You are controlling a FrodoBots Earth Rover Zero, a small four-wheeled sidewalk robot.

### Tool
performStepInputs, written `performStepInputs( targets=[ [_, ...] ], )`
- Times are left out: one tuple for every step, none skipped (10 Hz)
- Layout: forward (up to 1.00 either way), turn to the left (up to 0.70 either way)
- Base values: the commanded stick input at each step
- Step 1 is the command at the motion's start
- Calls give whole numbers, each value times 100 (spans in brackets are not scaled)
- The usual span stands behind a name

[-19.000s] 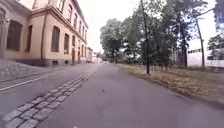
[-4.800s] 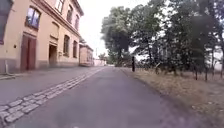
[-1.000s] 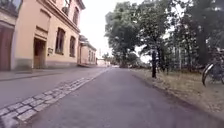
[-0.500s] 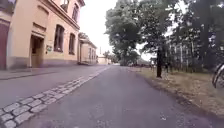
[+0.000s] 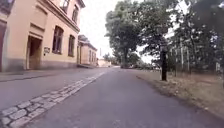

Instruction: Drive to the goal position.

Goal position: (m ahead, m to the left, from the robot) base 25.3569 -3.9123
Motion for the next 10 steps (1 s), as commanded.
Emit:
performStepInputs(
  targets=[
    [85, 1],
    [85, 1],
    [85, 1],
    [85, -26],
    [85, -33],
    [85, -13],
    [85, 1],
    [85, 1],
    [85, 1],
    [85, 1]
  ],
)
